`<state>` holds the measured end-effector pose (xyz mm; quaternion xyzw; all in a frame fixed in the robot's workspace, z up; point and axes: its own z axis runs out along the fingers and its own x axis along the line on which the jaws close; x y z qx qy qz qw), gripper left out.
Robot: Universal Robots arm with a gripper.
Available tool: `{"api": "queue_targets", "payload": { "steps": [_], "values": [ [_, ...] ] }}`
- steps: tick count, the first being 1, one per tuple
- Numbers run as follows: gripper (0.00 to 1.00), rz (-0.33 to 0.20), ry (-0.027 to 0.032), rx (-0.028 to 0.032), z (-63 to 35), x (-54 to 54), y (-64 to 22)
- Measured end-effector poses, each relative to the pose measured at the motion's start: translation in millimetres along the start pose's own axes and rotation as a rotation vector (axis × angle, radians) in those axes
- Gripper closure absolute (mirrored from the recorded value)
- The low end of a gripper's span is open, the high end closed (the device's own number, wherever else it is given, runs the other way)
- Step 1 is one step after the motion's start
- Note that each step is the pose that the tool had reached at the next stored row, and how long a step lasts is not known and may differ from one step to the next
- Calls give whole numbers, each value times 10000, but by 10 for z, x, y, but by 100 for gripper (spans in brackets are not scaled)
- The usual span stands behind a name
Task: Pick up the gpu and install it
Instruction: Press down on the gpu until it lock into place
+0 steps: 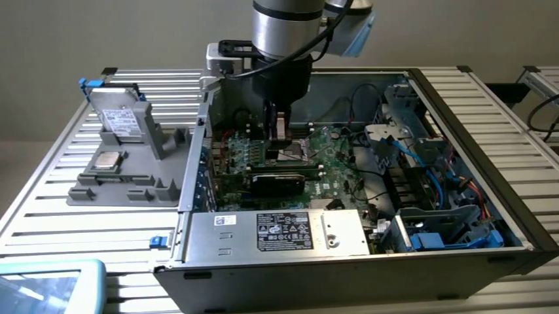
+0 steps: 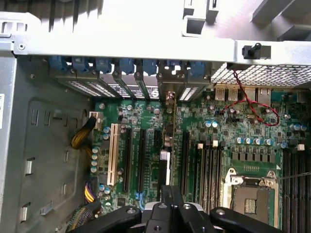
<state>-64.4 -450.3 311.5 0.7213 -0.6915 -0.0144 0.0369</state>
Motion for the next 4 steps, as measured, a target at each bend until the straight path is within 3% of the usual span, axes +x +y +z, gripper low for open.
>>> {"api": "queue_targets", "payload": {
  "steps": [4],
  "values": [
    [89,0,0,0,0,0,0]
  ]
}}
